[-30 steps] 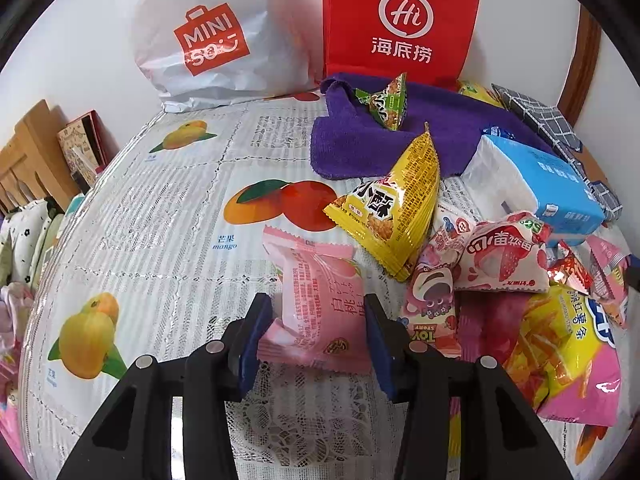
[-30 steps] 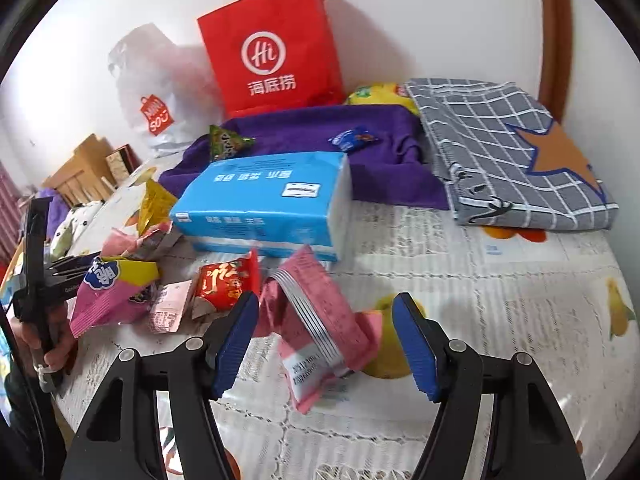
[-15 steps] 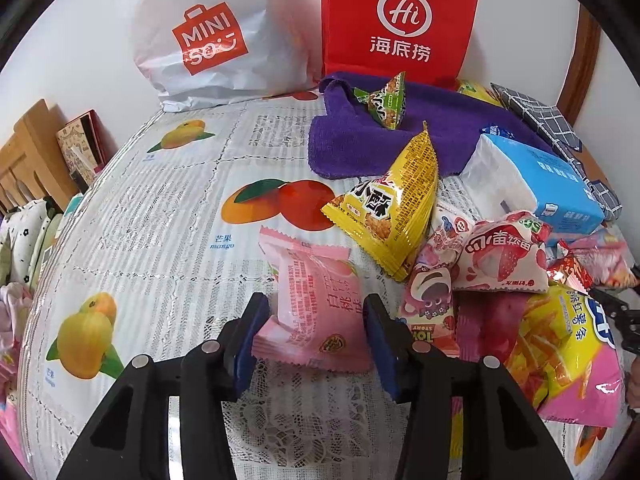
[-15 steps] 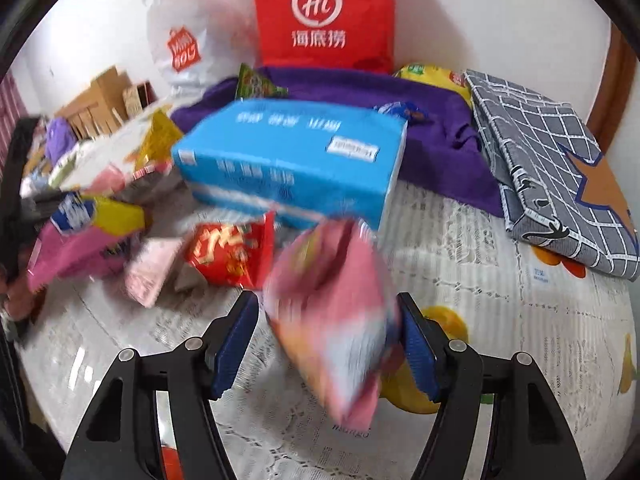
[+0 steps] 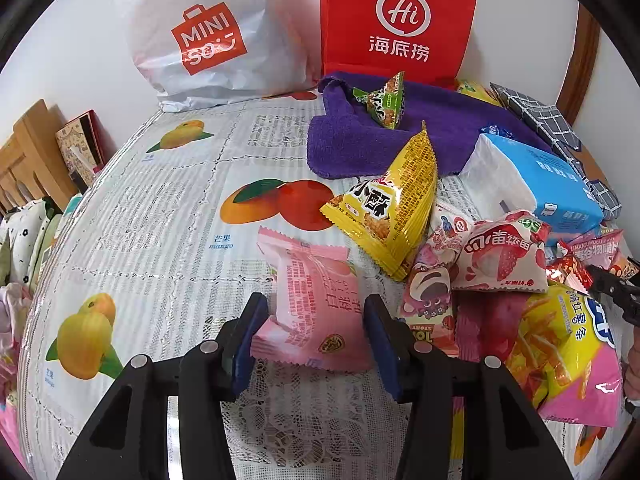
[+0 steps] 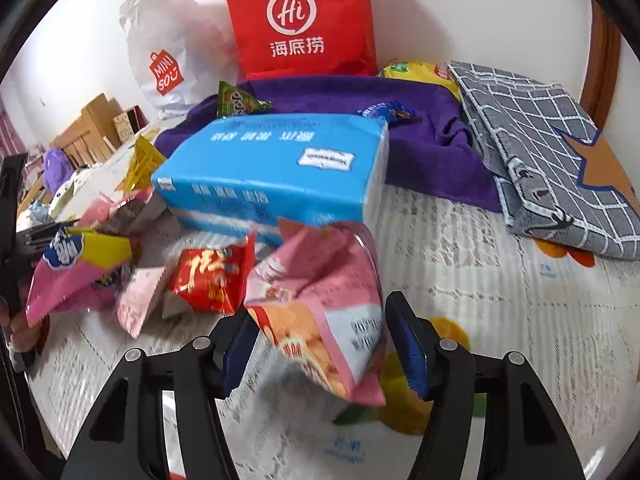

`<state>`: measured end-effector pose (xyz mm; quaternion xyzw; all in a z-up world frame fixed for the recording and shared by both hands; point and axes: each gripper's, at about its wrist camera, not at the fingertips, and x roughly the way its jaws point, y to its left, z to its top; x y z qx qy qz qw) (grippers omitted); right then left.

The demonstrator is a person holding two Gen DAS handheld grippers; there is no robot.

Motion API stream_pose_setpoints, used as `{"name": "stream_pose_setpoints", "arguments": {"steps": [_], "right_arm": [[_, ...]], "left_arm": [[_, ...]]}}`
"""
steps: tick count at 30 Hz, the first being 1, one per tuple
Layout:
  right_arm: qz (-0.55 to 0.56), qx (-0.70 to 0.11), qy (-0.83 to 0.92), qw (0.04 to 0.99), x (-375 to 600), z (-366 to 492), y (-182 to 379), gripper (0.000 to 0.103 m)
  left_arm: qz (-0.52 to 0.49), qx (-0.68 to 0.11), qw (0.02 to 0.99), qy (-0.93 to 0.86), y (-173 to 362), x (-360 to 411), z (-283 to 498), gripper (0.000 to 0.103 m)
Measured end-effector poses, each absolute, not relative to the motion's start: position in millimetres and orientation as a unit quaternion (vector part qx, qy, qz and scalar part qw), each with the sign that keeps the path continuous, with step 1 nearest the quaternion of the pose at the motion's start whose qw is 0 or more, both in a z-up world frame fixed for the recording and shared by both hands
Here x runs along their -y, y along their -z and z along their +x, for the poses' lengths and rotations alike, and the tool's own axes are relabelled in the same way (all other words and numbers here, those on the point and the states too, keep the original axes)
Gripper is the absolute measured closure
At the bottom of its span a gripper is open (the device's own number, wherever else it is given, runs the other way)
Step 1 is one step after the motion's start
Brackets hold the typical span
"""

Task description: Organize snacks

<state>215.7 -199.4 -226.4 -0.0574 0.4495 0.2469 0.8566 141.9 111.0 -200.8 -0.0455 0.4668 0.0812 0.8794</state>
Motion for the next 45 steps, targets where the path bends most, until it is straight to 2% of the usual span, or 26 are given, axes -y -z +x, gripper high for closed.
{"name": "stream_pose_setpoints", "arguments": {"steps": [2,4,20,21,25,29,33,45], "right_arm": [[-0.056,-0.451,-0.243,0.857,198.5,218.0,227.7,0.041],[-0.057,-0.454,-0.236,0.857,199.1,219.2,229.4,0.047],[-0.034,-0.457,-0.206,0.864,213.3,223.1,231.2,0.049],[-0.039,-0.457,-0.206,0.865,212.4,222.3,231.1,0.051],[-0.061,-0.45,-0.197,0.869,209.9,217.1,227.7,0.059],[-0.048,-0.442,-0.199,0.874,218.1,208.4,215.1,0.065],[-0.045,-0.429,-0.193,0.881,226.1,197.6,200.9,0.066],[-0.02,-0.396,-0.177,0.901,238.2,154.9,148.9,0.066]], "left_arm": [[-0.045,-0.467,0.88,-0.081,200.8,-111.5,141.7,0.055],[-0.046,-0.467,0.88,-0.081,201.0,-111.4,142.0,0.055],[-0.049,-0.465,0.88,-0.082,201.1,-110.9,141.4,0.056],[-0.049,-0.465,0.88,-0.082,201.0,-111.1,141.1,0.059],[-0.064,-0.46,0.882,-0.076,199.9,-115.5,139.5,0.061],[-0.079,-0.455,0.884,-0.077,198.9,-120.2,135.4,0.062],[-0.102,-0.455,0.882,-0.07,194.8,-122.4,127.9,0.063],[-0.078,-0.434,0.897,-0.024,141.1,-84.0,106.0,0.062]]}}
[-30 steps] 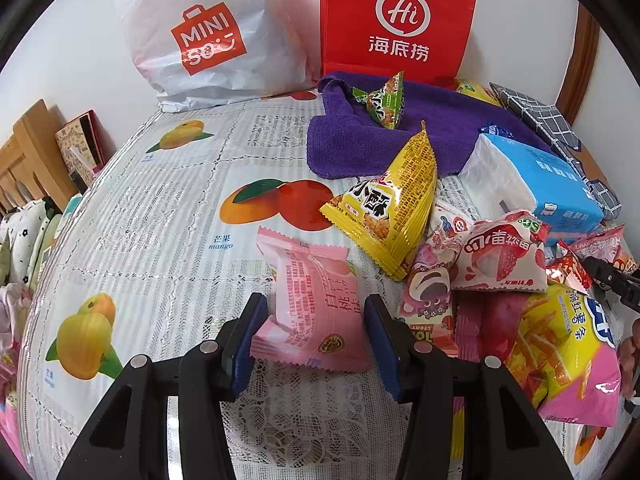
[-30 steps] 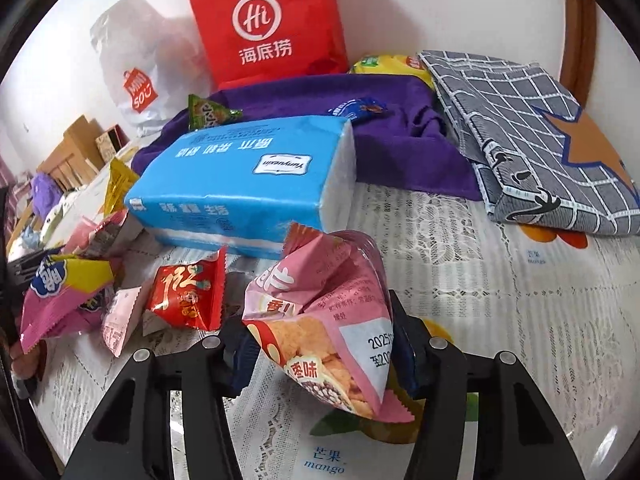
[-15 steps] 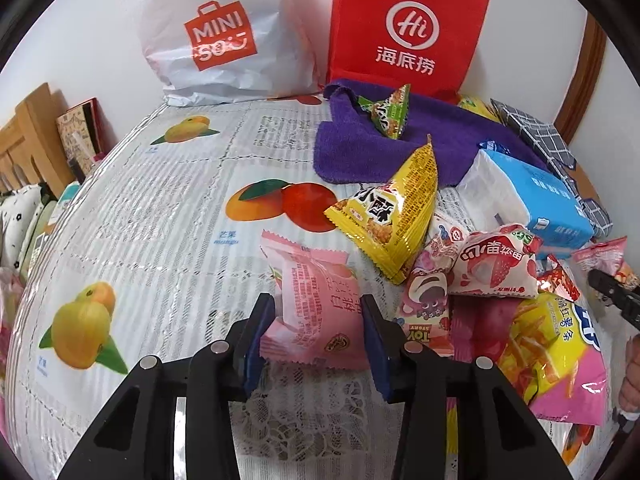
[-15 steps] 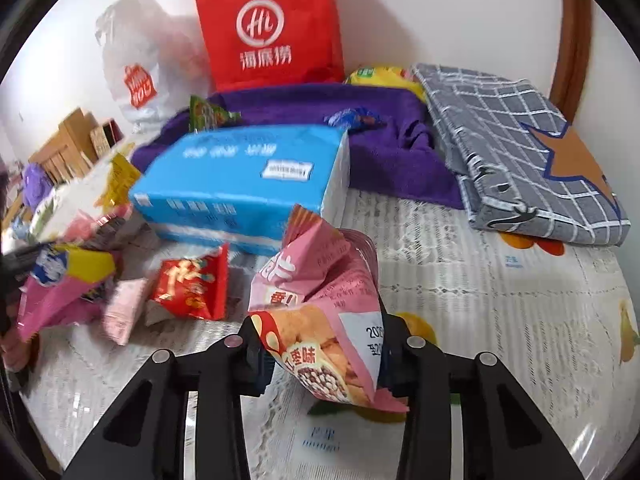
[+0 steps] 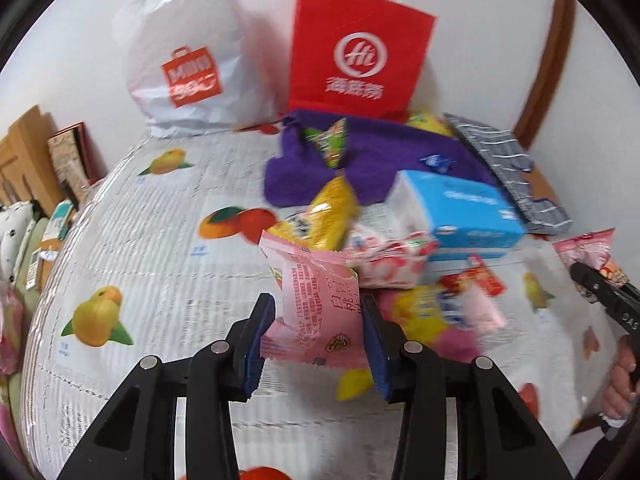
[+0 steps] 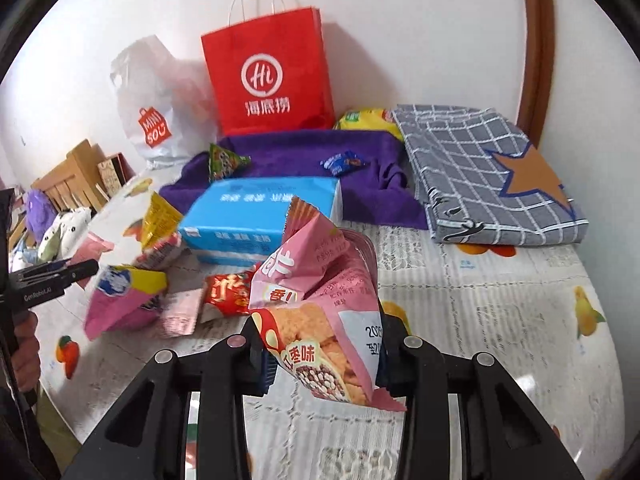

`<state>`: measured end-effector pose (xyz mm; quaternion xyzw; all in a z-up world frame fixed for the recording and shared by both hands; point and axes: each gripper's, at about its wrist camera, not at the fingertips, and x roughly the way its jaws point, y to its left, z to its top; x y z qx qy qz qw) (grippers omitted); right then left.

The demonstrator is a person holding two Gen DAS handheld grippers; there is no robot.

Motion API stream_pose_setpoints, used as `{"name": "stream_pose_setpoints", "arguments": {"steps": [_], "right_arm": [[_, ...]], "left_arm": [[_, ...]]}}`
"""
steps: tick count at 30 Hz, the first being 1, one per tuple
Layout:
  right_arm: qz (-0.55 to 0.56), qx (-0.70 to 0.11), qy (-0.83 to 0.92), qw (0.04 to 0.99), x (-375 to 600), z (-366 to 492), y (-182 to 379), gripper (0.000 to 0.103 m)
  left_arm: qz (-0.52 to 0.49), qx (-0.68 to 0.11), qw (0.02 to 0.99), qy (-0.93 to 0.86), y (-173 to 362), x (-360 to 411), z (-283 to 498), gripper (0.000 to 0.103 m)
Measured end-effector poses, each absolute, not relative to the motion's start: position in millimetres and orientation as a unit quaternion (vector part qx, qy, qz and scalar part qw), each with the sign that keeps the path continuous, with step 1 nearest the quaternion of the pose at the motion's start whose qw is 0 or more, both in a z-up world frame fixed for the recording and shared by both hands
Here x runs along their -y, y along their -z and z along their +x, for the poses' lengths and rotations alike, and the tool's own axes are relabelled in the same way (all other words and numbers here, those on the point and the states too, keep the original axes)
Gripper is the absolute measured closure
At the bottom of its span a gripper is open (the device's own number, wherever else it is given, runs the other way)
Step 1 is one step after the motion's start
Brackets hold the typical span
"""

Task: Organize snacks
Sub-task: 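Lift the pink striped bag with the right tool while the left lifts the pink square packet, then carry the pink striped bag and pink square packet over the purple towel with both tools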

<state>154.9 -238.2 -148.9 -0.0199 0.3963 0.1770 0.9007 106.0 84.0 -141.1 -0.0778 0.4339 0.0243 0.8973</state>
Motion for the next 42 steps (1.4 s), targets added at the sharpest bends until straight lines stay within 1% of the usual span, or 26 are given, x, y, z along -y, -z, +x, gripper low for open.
{"name": "stream_pose_setpoints", "arguments": {"steps": [9,18,30,36,42], "right_arm": [[-0.001,-0.371,-0.141,0.918,239.0,135.5,120.6,0.066],[0.008,-0.362,-0.136,0.922,222.8,149.5,97.7,0.066],[0.002,-0.361,-0.137,0.923,199.2,210.6,73.8,0.066],[-0.009,-0.344,-0.152,0.927,180.5,244.8,58.2,0.066],[-0.006,-0.343,-0.157,0.926,168.1,284.2,49.6,0.066]], "left_arm": [[-0.058,-0.424,0.903,0.031,109.8,-53.2,110.9,0.062],[-0.065,-0.426,0.9,0.071,85.9,-36.3,133.8,0.062],[-0.063,-0.413,0.905,0.086,46.7,-23.1,186.3,0.062],[-0.065,-0.399,0.911,0.079,25.7,-27.7,219.3,0.062],[-0.067,-0.396,0.914,0.066,21.0,-38.7,253.7,0.062]]}}
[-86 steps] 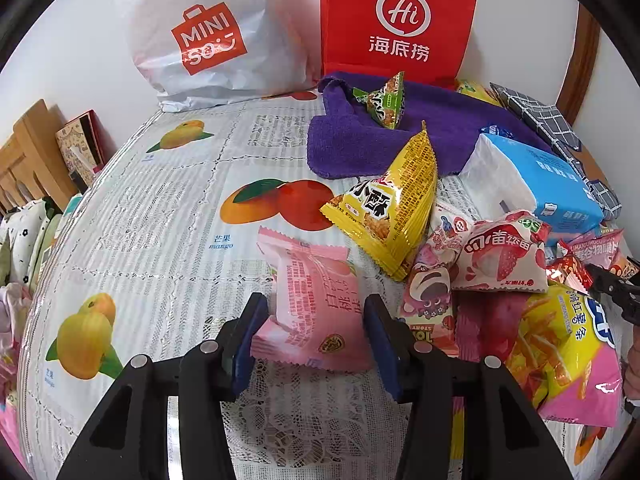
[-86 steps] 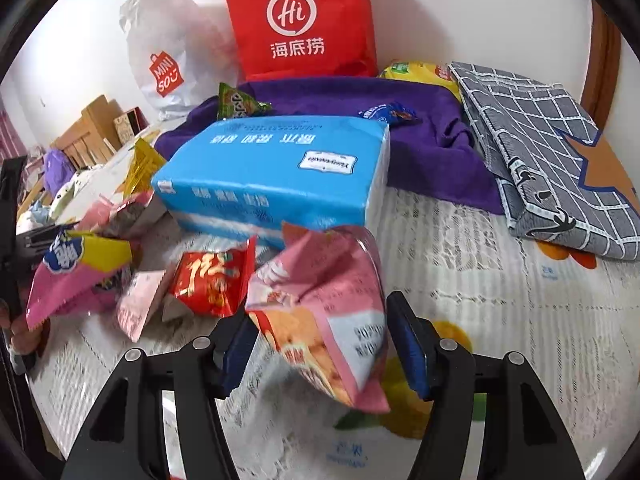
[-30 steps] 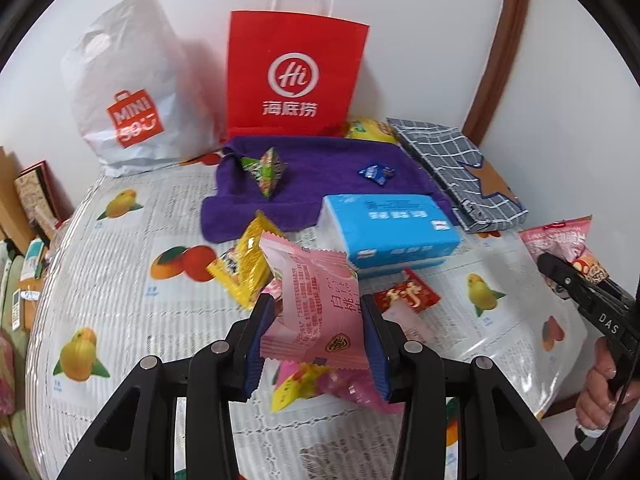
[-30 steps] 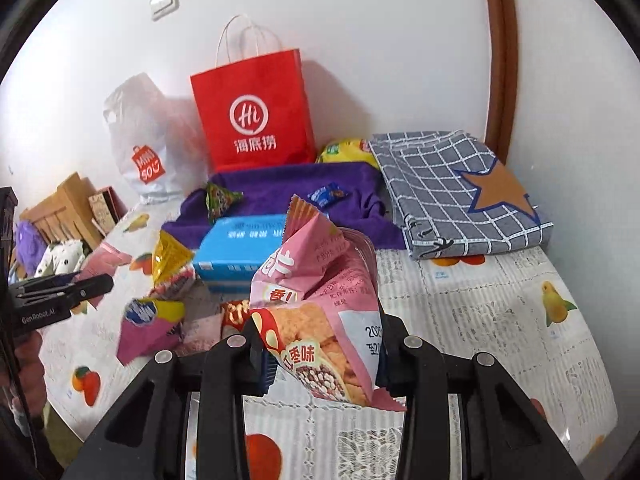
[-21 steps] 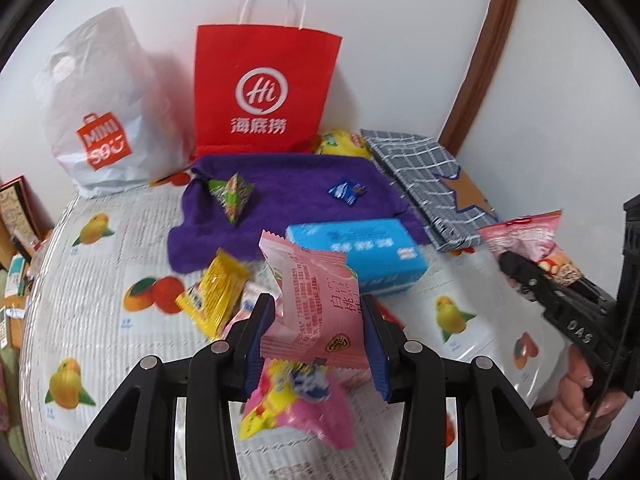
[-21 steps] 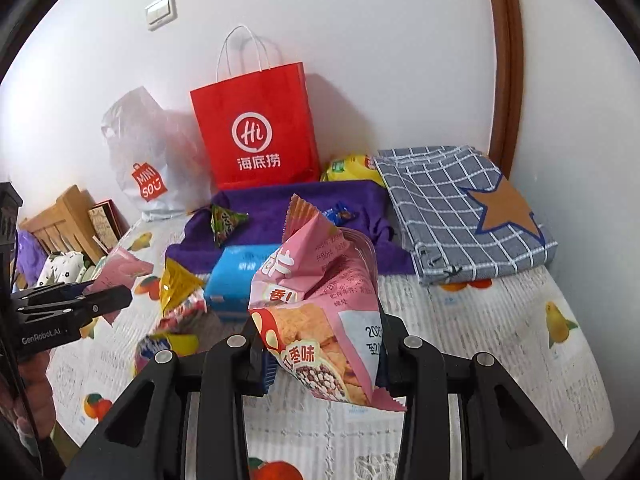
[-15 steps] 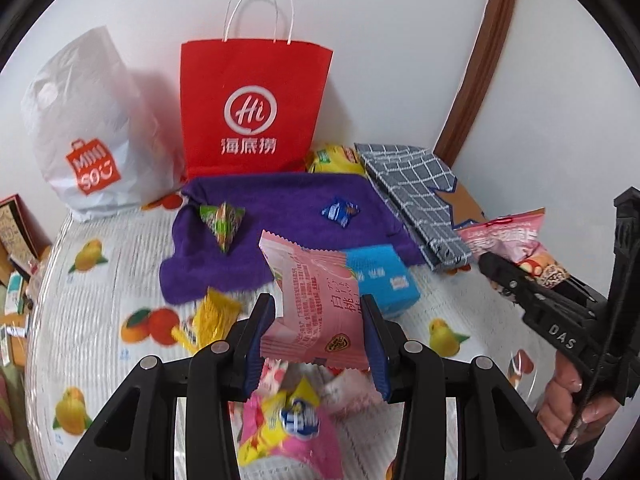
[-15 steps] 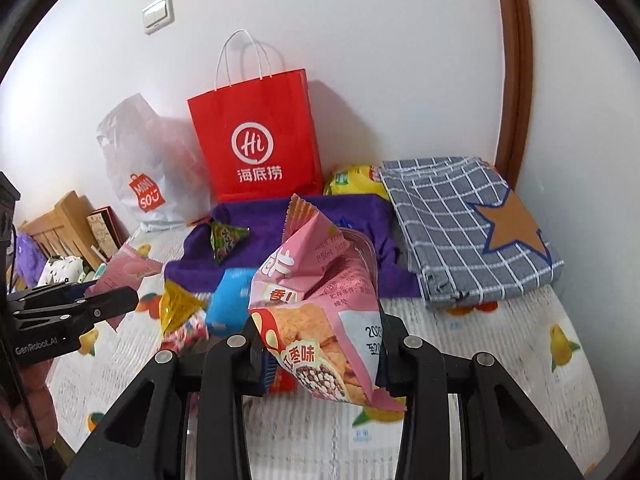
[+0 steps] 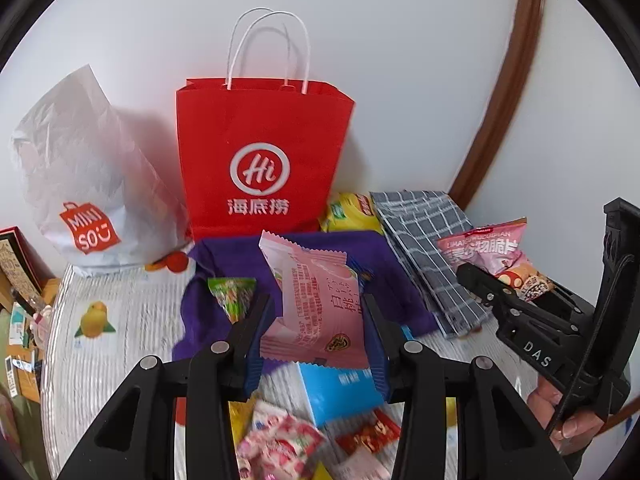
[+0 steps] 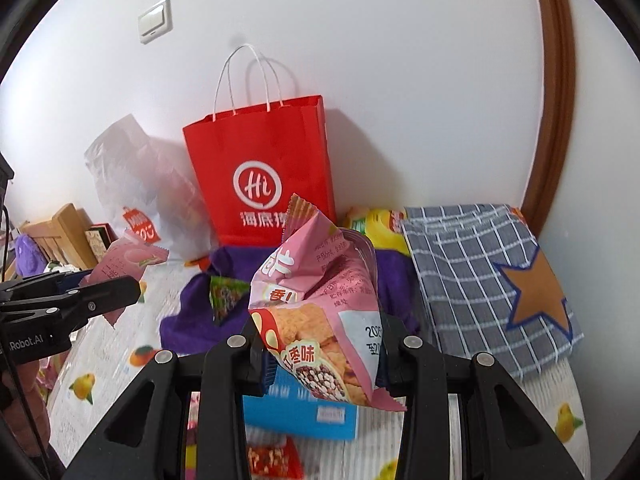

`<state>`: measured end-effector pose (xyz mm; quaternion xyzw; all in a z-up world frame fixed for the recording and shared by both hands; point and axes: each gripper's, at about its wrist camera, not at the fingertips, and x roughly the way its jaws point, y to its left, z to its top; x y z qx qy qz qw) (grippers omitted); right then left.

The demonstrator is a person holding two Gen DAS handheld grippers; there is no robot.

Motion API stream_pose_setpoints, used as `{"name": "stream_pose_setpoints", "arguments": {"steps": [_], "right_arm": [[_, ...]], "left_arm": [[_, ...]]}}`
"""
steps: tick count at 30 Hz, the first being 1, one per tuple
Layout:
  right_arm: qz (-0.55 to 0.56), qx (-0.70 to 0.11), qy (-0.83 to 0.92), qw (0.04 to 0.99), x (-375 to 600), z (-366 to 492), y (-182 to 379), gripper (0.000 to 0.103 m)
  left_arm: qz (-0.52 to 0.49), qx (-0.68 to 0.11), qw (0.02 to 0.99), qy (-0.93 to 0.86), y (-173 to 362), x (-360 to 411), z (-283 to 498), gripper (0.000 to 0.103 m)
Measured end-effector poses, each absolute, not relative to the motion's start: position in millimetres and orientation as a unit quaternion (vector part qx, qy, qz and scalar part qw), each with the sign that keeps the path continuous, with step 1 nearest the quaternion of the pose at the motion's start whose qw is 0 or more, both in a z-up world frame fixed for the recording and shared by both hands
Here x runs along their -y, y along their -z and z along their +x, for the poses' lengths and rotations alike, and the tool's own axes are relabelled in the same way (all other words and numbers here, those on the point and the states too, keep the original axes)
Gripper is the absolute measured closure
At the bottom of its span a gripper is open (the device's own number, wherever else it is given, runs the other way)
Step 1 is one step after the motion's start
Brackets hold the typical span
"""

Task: Organize snacks
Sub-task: 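Carry the pink striped bag and pink square packet over the purple towel with both tools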

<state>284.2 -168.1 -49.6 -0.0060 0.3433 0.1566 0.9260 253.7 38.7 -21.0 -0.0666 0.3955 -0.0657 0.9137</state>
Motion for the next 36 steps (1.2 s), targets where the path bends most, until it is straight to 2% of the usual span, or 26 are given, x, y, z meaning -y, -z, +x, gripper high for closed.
{"name": "stream_pose_setpoints", "arguments": {"steps": [7,14,22,36], "right_arm": [[-0.001,-0.346,-0.153,0.926,154.8,334.4,41.1,0.066],[-0.004,-0.354,-0.172,0.919,141.6,367.6,63.5,0.066],[-0.022,-0.391,-0.172,0.904,140.5,395.5,97.2,0.066],[-0.065,-0.438,-0.17,0.88,144.2,407.6,123.2,0.066]], "left_arm": [[-0.08,-0.399,0.912,0.055,22.8,-55.1,298.0,0.062],[-0.082,-0.425,0.9,0.037,61.0,-72.6,334.9,0.062],[-0.092,-0.436,0.895,0.017,79.7,-91.1,345.4,0.062],[-0.11,-0.455,0.883,0.012,95.5,-105.3,354.4,0.062]]}}
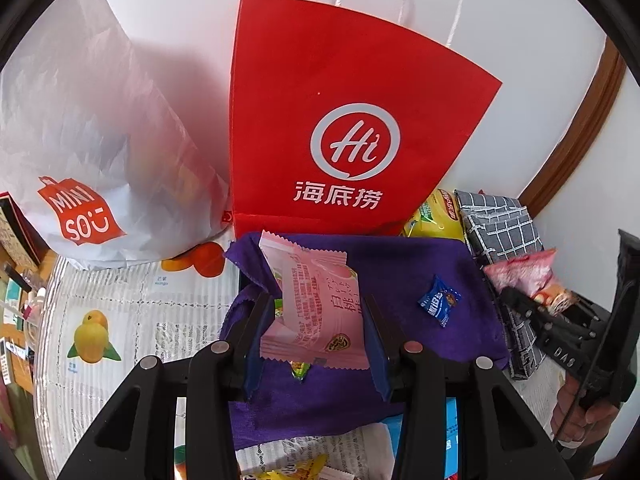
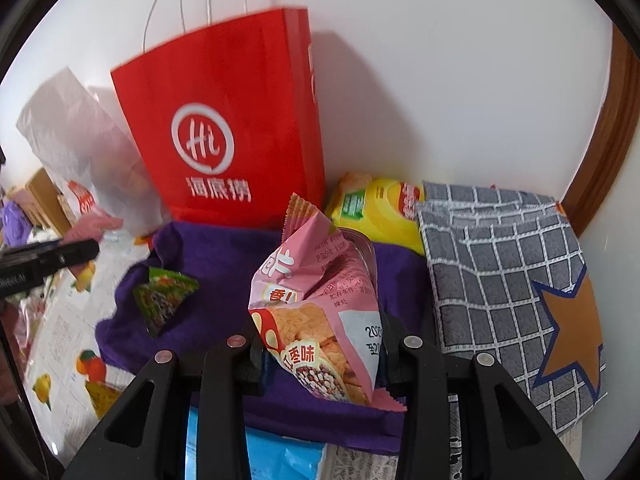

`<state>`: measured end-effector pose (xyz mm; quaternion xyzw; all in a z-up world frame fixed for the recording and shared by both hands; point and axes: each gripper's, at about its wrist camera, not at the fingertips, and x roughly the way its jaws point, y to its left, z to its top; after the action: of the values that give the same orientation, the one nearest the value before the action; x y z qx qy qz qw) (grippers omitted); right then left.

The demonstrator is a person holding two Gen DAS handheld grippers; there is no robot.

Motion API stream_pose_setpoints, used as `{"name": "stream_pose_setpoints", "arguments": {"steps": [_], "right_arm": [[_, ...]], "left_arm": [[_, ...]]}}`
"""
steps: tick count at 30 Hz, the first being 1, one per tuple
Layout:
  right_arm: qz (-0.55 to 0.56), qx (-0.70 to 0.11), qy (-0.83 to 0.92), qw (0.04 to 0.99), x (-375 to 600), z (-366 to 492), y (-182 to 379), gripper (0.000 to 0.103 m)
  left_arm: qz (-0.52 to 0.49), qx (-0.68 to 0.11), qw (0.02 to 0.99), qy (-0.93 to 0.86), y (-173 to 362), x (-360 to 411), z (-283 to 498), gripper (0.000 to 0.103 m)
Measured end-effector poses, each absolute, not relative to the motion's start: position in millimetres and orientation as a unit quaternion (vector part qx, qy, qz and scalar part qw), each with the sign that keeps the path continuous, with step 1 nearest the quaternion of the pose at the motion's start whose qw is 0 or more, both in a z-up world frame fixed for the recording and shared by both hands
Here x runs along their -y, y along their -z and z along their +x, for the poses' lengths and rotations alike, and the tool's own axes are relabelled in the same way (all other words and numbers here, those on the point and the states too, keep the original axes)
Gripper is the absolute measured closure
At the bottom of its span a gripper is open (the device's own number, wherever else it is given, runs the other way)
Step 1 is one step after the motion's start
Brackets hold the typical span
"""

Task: Organize snacks
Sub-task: 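Carry the pink striped bag and pink square packet over the purple towel with both tools, then open the right tool onto the towel while the left releases the pink square packet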

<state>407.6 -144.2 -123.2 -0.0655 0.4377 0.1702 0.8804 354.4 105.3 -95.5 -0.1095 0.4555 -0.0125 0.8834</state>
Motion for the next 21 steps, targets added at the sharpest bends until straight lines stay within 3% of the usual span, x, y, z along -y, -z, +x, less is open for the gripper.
{"name": "stream_pose_setpoints", "arguments": {"steps": [21], "right_arm": [[-0.146,-0.503,-0.174,0.834,116.9,416.6,171.8,0.066]], "left_arm": [[-0.088,-0.511,0.855,0.003,131.1,-98.1,370.2,0.062]]}}
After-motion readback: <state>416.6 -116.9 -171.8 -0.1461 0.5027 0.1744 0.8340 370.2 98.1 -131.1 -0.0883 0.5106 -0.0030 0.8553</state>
